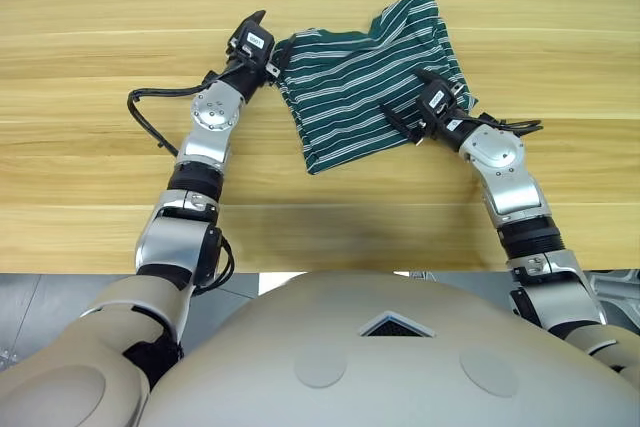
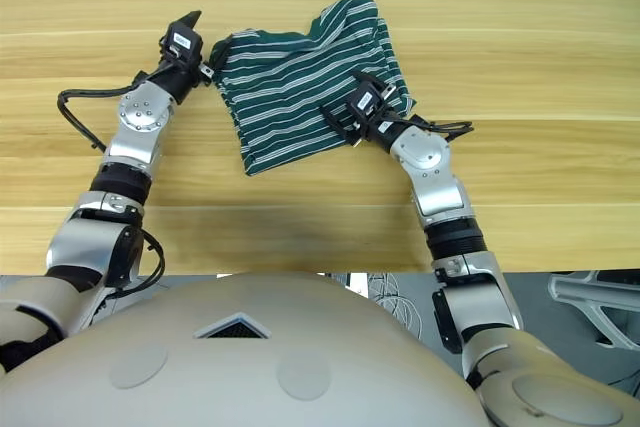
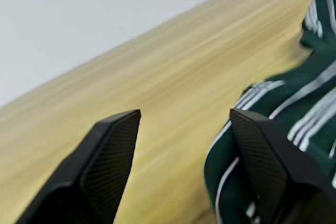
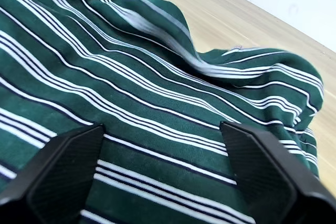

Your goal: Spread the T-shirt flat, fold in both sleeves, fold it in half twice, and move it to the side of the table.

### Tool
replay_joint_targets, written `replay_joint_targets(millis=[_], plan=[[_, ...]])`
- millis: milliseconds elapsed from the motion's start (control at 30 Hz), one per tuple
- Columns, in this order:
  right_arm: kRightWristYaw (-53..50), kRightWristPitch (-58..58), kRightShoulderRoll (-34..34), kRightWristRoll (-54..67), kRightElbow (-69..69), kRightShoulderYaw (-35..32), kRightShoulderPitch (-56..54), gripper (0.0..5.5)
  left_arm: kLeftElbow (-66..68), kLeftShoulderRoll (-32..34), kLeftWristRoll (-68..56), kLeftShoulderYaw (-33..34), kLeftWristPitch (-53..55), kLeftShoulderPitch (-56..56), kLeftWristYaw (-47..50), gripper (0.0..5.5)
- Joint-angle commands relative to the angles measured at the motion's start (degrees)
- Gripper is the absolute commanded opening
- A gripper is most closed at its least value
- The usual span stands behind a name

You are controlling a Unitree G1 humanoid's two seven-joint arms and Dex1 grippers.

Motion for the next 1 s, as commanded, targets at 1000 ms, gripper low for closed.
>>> replay_joint_targets(millis=[1000], plan=[[-8.84,-0.57,26.39,-0.11,41.48,-1.07,-25.49,4.09,-47.99,0.04,-13.90,9.71,6.23,24.89,0.13,3.02]])
